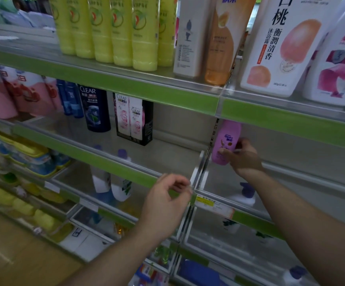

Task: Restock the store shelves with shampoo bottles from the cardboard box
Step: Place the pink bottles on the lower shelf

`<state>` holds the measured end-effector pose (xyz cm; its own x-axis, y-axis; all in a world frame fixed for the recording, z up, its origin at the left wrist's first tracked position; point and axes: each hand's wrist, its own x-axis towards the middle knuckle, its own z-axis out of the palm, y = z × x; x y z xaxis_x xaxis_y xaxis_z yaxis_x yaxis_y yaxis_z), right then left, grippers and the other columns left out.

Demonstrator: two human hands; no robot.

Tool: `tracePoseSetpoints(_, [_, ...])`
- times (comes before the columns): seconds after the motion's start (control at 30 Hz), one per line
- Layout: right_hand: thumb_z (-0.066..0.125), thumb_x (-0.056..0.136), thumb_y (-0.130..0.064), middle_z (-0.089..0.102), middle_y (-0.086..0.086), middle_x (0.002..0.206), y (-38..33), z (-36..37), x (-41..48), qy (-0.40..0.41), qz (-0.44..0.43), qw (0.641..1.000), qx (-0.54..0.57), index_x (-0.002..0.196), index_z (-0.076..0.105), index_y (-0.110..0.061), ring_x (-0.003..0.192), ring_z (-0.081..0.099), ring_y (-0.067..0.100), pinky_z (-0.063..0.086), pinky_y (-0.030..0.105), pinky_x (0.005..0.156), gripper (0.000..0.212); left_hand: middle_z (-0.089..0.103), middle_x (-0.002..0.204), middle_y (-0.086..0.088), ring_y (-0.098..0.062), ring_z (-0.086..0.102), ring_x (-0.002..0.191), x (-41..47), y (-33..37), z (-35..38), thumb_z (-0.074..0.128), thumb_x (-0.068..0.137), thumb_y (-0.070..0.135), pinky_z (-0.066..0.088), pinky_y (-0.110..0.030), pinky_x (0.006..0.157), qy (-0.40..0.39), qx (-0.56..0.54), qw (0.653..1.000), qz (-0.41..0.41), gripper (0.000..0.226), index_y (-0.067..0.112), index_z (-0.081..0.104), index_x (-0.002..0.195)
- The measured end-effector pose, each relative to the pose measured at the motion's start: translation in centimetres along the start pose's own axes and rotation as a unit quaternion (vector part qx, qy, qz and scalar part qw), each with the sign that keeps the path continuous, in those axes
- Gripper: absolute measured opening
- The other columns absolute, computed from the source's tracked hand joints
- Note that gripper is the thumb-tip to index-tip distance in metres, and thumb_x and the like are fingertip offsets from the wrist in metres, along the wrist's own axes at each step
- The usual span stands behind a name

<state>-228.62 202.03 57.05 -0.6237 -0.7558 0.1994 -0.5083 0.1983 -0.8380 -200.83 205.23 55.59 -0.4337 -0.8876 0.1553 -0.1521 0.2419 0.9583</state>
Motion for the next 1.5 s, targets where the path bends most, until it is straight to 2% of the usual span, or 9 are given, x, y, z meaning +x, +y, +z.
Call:
tracePoseSetpoints(0.2, [0.083,0.077,-0.033,0.063,-0.003,0.097,0.4,0.3,0.2,0.028,0.003,1.0,-0.008,0.111,0.047,-0.022,0.09,0.066,0.025,0.057,0.048,0.083,0.051,0.065,0.096,0.019,0.0,0.062,0.088,-3.1,-3.6,1.1,0.071,0.083,0.034,0.05,-0.015,0.074,-0.075,0.042,0.996,0.014,0.016,0.043,0.066,0.095])
tracePoseSetpoints(0.33, [0.09,0.066,-0.041,0.056,0.001,0.098,-0.6,-0.8,-2.4,0.1,0.013,0.995,-0.008,0.124,0.05,-0.014,0.091,0.059,0.023,0.053,0.05,0.089,0.076,0.069,0.085,0.007,-0.01,0.065,0.075,-5.8,-7.0,2.9,0.064,0.071,0.055,0.055,-0.032,0.07,-0.18,0.064,0.979,-0.076,0.029,0.035,0.068,0.092])
tracePoseSetpoints(0.57, [0.074,0.082,-0.025,0.062,0.001,0.071,1.3,-3.8,-18.9,0.07,-0.155,0.981,0.099,0.089,0.061,-0.031,0.062,0.058,0.014,0.049,0.03,0.059,0.016,0.07,0.078,0.0,-0.017,0.065,0.074,-11.9,-16.1,8.6,0.075,0.082,0.024,0.051,-0.033,0.074,-0.251,0.138,0.948,-0.139,0.011,0.019,0.069,0.089])
tracePoseSetpoints(0.67, [0.073,0.087,-0.017,0.063,0.014,0.07,7.6,-4.1,-26.4,0.01,-0.019,0.994,0.108,0.086,0.065,-0.02,0.063,0.06,0.033,0.051,0.037,0.058,0.008,0.061,0.071,0.009,-0.023,0.066,0.077,-14.9,-19.6,10.7,0.071,0.077,0.033,0.05,-0.033,0.071,-0.314,0.171,0.919,-0.165,0.017,0.022,0.066,0.088])
tracePoseSetpoints(0.77, [0.072,0.087,-0.02,0.068,0.004,0.071,16.4,-3.7,-31.3,-0.047,0.148,0.988,-0.016,0.089,0.067,-0.022,0.066,0.064,0.027,0.053,0.04,0.062,0.007,0.058,0.076,0.015,-0.018,0.063,0.078,-17.2,-22.6,12.4,0.071,0.081,0.034,0.043,-0.026,0.065,-0.356,0.237,0.892,-0.147,0.01,0.034,0.063,0.088])
tracePoseSetpoints(0.93, [0.063,0.091,-0.027,0.075,-0.001,0.095,27.3,-0.9,-35.5,-0.212,0.299,0.913,-0.18,0.113,0.071,-0.023,0.08,0.069,0.015,0.054,0.029,0.073,0.024,0.06,0.12,0.001,-0.021,0.058,0.113,-18.0,-27.0,15.4,0.061,0.088,0.042,0.051,-0.038,0.093,-0.354,0.366,0.847,-0.151,0.04,0.027,0.061,0.124])
tracePoseSetpoints(1.03, [0.057,0.094,-0.035,0.074,0.004,0.105,30.9,2.4,-35.6,-0.253,0.307,0.889,-0.225,0.117,0.067,-0.025,0.1,0.068,0.025,0.054,0.036,0.086,0.028,0.051,0.14,0.002,-0.021,0.046,0.129,-18.1,-29.7,17.0,0.051,0.088,0.052,0.039,-0.04,0.111,-0.366,0.469,0.797,-0.109,0.062,0.028,0.041,0.145])
tracePoseSetpoints(1.33, [0.051,0.094,-0.03,0.069,0.004,0.112,36.4,9.8,-33.5,-0.275,0.247,0.87,-0.326,0.12,0.054,-0.023,0.1,0.068,0.026,0.048,0.033,0.067,0.027,0.042,0.154,0.001,-0.021,0.038,0.142,-16.9,-34.8,20.7,0.048,0.097,0.035,0.036,-0.045,0.116,-0.337,0.449,0.812,-0.161,0.061,0.029,0.027,0.154])
tracePoseSetpoints(1.5, [0.051,0.094,-0.036,0.068,0.003,0.107,36.9,10.9,-34.1,-0.264,0.202,0.869,-0.367,0.13,0.043,-0.024,0.095,0.068,0.028,0.047,0.033,0.064,0.039,0.056,0.139,0.0,-0.021,0.05,0.13,-16.6,-35.7,21.3,0.05,0.095,0.033,0.04,-0.04,0.113,-0.3,0.453,0.825,-0.154,0.048,0.03,0.04,0.142])
